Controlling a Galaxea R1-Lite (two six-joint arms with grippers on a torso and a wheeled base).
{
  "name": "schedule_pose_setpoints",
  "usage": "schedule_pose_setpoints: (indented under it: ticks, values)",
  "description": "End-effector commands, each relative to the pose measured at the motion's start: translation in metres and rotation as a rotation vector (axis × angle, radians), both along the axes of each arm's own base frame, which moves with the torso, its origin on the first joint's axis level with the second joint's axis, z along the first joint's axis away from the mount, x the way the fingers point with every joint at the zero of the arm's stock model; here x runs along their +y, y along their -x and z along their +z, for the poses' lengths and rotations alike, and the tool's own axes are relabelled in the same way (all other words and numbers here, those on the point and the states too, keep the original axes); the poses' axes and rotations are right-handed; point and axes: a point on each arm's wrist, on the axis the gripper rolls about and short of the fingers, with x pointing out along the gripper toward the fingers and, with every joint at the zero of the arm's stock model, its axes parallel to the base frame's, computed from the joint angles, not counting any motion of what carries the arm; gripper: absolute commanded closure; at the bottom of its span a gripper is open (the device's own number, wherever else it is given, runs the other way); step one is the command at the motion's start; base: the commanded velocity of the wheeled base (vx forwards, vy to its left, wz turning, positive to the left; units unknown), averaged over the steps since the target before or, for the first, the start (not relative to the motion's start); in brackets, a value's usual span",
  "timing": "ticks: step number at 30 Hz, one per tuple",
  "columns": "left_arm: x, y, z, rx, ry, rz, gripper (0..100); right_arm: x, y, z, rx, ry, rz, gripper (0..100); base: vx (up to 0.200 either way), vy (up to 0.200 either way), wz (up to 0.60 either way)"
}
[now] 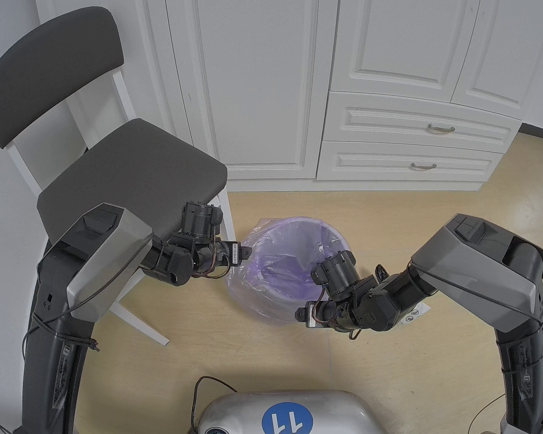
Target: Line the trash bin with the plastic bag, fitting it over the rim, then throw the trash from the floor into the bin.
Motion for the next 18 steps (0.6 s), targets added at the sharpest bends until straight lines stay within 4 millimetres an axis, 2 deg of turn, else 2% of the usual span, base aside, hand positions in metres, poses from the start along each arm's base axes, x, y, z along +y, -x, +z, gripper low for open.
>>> schedule_pose_setpoints:
  ticks: [1,8,18]
  values:
    - [0.004,-0.014,-0.015,0.027,0.021,0.039,0,-0.002,0.005,-0.003,0.036,0.038,0.018,0,0.0,0.0,0.0]
    - [0.004,-0.024,-0.032,0.084,-0.008,0.094,0,-0.003,0.007,-0.007,0.075,0.066,0.024,0,0.0,0.0,0.0]
    - [0.003,-0.031,-0.043,0.117,-0.055,0.143,0,-0.003,0.008,-0.003,0.069,0.061,0.026,0,0.0,0.0,0.0]
